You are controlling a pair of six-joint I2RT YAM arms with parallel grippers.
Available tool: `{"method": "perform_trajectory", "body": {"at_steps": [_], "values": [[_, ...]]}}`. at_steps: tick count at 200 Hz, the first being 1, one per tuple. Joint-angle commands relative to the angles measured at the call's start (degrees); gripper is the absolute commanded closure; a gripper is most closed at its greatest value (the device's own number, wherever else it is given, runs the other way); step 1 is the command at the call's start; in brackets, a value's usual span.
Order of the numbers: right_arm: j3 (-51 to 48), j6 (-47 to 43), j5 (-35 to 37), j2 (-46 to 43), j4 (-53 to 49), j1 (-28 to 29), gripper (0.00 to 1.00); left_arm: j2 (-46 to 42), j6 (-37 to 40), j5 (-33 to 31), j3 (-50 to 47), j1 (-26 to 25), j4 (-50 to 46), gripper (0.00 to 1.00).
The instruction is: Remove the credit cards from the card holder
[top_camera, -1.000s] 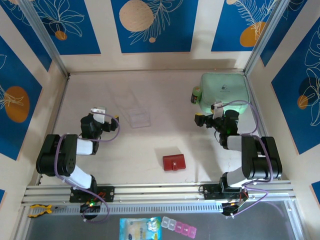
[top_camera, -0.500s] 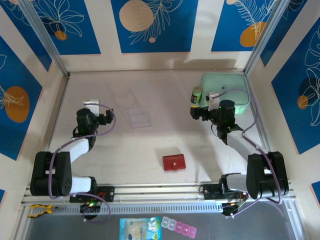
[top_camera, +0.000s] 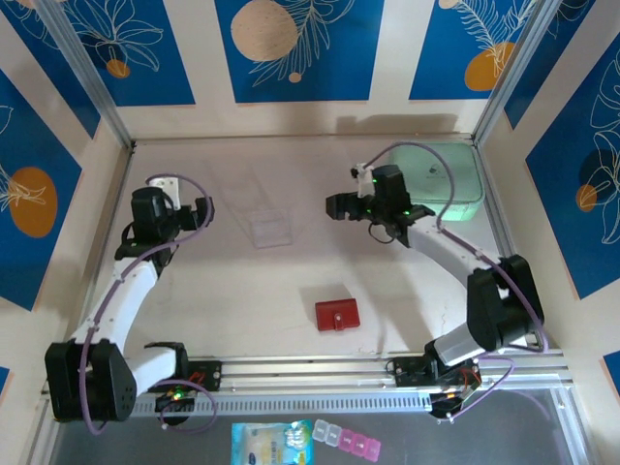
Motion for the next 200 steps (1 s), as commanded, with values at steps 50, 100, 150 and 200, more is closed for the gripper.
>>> {"method": "perform_trajectory", "body": {"at_steps": [50, 100, 150, 200], "values": [[13.0, 8.9, 0.7, 13.5, -8.0, 9.0, 0.49, -2.3, 4.1, -3.0, 7.9, -0.3, -19.5, 0.00], [19.6, 13.0, 1.9, 20.6, -11.7, 11.6, 0.64, -0.8, 6.1, -3.3, 6.5, -0.3, -18.6, 0.00], [25.1, 14.2, 3.1, 26.1, -15.3, 13.5, 0.69, 0.5, 4.1, 0.3, 6.7, -0.2, -17.1, 0.00], [29.2, 14.4, 3.6, 30.4, -18.1, 14.0, 0.72, 1.8, 3.0, 3.4, 7.2, -0.3, -17.0, 0.00]]}}
